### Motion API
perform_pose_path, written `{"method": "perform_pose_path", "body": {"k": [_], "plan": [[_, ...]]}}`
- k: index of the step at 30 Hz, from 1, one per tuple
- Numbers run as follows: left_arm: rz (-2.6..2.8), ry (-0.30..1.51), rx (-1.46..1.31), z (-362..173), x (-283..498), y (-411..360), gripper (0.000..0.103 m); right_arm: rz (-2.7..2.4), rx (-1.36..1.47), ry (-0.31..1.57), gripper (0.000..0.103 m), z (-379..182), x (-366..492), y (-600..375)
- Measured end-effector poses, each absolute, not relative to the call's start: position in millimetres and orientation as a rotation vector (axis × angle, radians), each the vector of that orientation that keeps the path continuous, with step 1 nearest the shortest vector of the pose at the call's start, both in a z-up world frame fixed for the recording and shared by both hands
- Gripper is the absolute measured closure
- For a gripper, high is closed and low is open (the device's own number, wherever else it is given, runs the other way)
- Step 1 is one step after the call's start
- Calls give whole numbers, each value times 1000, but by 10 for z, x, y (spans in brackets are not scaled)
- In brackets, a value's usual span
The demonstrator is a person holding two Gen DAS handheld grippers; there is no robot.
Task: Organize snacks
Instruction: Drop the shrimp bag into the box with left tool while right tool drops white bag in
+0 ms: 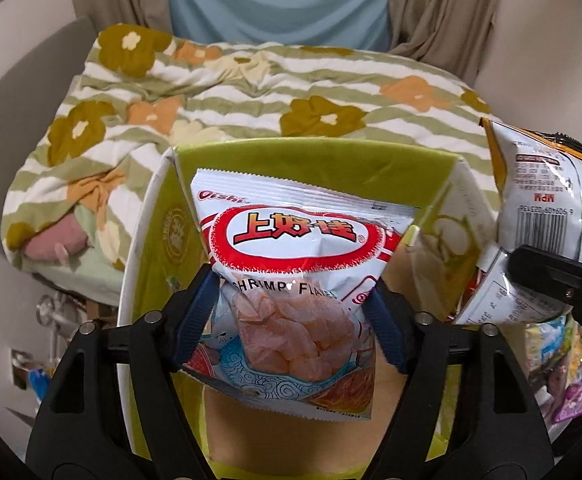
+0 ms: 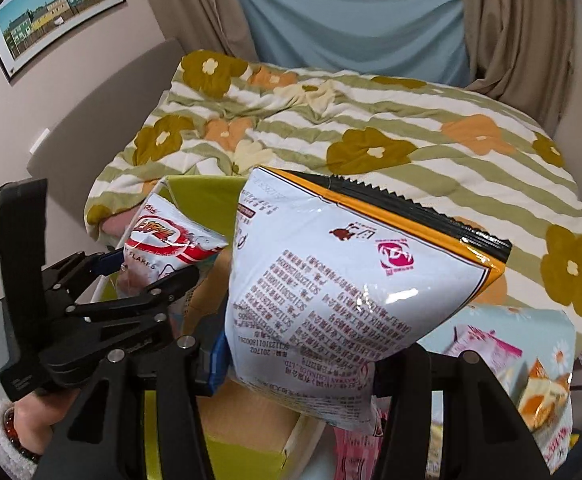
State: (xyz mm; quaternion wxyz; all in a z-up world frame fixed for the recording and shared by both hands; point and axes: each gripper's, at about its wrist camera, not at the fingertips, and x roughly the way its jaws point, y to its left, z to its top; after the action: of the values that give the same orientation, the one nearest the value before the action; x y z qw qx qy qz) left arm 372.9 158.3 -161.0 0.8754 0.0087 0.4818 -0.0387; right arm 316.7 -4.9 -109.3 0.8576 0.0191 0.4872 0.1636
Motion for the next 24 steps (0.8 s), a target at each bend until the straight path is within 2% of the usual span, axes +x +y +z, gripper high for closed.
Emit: {"method": "perform_pose_path", "body": {"k": [1, 2, 17, 24], "plan": [[-74, 1008, 25, -1626, 3737, 1586, 8, 346, 41, 1030, 55, -1122, 3207, -46], [-62, 1002, 35, -1628, 3734, 1586, 0, 347, 44, 1037, 55, -1144, 3228, -45], [-22, 959, -12, -1356, 3311, 1864, 0, 409, -17, 1059, 54, -1140, 3369, 106], [-2, 960, -31, -1354, 3237, 1978, 0, 492, -2, 1119, 52, -1321, 3625, 311]]}}
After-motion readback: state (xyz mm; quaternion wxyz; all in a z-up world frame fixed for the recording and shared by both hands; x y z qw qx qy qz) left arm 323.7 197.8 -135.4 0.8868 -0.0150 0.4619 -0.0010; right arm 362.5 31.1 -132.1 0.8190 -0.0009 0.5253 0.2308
